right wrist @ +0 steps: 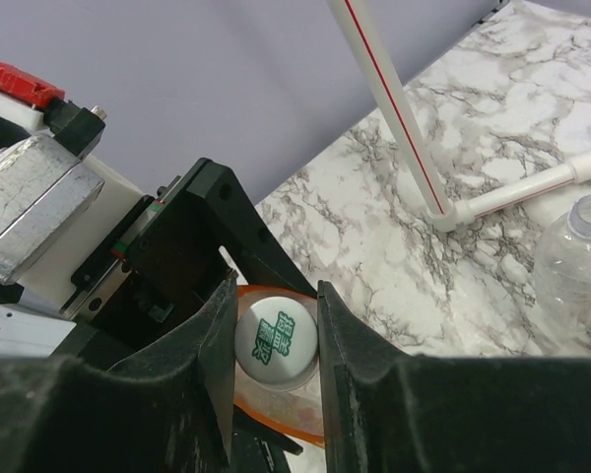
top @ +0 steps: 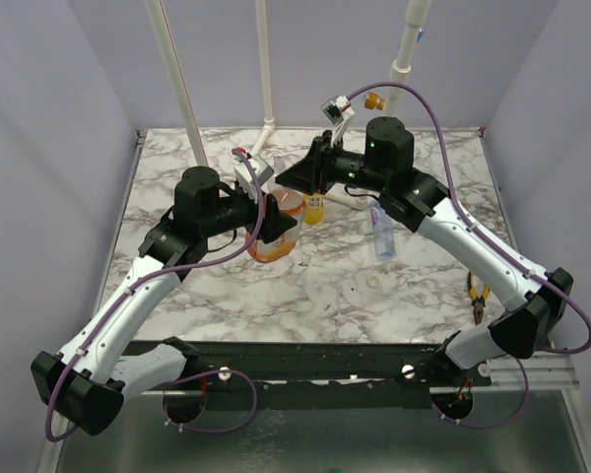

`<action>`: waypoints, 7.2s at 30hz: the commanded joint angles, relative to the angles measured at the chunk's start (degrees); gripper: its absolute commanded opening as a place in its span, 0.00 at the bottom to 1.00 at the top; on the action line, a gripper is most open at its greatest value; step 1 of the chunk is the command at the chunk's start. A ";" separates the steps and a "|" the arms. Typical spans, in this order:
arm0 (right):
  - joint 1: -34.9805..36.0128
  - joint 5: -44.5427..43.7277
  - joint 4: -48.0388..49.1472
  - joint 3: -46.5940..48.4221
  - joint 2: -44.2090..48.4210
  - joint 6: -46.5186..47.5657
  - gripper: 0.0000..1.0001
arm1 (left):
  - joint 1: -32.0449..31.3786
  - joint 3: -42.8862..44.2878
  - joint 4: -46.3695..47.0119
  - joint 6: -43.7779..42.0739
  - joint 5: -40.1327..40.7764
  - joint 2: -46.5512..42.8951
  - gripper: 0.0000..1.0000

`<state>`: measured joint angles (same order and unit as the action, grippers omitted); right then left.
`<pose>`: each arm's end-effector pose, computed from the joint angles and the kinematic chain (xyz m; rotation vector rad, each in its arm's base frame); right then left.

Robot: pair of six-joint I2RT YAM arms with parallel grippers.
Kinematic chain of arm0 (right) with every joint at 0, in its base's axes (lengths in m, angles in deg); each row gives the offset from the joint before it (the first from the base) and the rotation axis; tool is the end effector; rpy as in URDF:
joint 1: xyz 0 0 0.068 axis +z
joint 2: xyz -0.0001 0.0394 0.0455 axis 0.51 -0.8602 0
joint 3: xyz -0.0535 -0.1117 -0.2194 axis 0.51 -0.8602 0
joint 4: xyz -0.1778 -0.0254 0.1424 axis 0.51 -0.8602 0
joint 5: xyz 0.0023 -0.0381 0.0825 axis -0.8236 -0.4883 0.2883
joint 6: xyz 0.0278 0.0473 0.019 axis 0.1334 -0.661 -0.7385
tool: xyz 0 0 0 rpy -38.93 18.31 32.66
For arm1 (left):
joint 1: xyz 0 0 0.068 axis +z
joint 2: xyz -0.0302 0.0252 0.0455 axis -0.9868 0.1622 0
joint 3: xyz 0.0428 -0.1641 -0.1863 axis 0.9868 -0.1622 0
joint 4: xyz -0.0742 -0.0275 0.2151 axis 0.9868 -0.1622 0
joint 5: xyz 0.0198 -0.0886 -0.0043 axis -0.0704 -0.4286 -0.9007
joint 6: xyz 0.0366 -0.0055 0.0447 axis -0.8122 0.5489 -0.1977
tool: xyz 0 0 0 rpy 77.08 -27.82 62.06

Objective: Unscrew the bottle caps

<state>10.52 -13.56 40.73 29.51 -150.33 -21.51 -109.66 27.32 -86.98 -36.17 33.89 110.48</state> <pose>0.2278 0.2236 0.4113 -0.6331 1.7234 1.2087 0.1780 -0.1218 0.3581 0.7861 1.7264 -0.8419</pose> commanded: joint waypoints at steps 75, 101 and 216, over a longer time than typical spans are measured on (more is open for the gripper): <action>3.69 -7.78 -3.88 4.76 -0.58 4.65 0.51 | -0.42 -1.27 6.20 -2.42 2.31 -2.19 0.00; 3.63 25.10 11.02 -2.92 12.76 10.34 0.17 | -0.45 0.03 7.83 10.78 -32.42 -2.32 0.00; 3.98 -14.78 1.82 -35.19 17.75 5.59 0.17 | -0.66 -10.94 6.67 -7.11 -8.47 -10.29 0.00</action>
<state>14.35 -26.96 37.21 -1.79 -129.59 -12.59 -110.36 18.05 -79.94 -42.34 22.81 102.04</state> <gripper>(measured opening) 0.335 0.634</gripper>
